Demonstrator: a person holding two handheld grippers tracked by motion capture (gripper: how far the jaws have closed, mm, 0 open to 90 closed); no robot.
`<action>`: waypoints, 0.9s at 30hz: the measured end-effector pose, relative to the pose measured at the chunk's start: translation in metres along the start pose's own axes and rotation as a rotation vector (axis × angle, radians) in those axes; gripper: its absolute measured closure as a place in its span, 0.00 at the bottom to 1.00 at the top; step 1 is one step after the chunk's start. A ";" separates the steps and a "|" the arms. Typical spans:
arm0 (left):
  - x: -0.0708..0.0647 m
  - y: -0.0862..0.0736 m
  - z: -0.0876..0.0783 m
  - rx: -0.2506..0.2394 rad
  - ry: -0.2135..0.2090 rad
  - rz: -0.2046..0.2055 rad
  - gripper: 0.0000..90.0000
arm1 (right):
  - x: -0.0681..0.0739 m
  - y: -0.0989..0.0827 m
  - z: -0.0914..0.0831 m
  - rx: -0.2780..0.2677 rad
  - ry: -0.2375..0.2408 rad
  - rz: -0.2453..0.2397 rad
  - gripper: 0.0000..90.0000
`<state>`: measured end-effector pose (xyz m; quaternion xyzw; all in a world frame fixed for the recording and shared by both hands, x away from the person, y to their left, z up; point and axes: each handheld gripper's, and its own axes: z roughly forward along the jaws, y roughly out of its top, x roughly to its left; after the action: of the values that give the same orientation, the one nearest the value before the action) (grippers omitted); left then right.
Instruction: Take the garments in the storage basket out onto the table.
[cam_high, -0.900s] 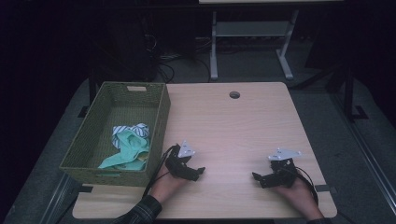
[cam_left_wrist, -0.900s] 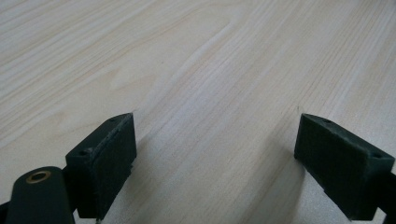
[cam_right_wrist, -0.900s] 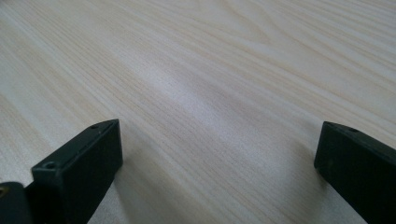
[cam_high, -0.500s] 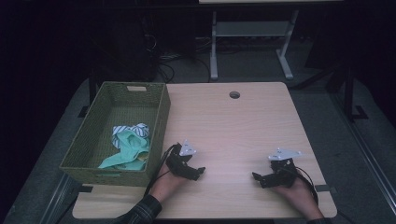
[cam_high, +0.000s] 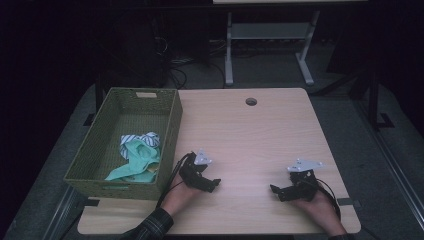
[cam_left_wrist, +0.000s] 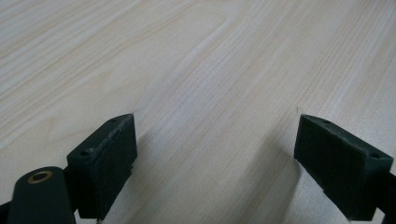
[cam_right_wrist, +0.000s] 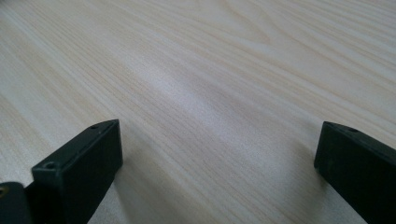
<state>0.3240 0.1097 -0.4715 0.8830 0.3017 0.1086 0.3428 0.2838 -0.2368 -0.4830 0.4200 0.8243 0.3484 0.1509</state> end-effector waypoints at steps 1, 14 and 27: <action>0.000 0.001 0.000 -0.005 0.002 0.002 0.14 | 0.000 0.000 0.000 0.000 0.001 -0.003 0.01; 0.005 0.009 -0.011 -0.029 0.017 -0.010 0.14 | 0.000 -0.001 -0.001 -0.001 0.003 -0.004 0.00; 0.003 0.016 -0.020 -0.033 0.014 -0.004 0.14 | 0.000 -0.001 -0.001 -0.002 0.003 -0.005 0.00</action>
<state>0.3260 0.1134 -0.4462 0.8758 0.3040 0.1190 0.3554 0.2824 -0.2379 -0.4831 0.4172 0.8252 0.3496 0.1508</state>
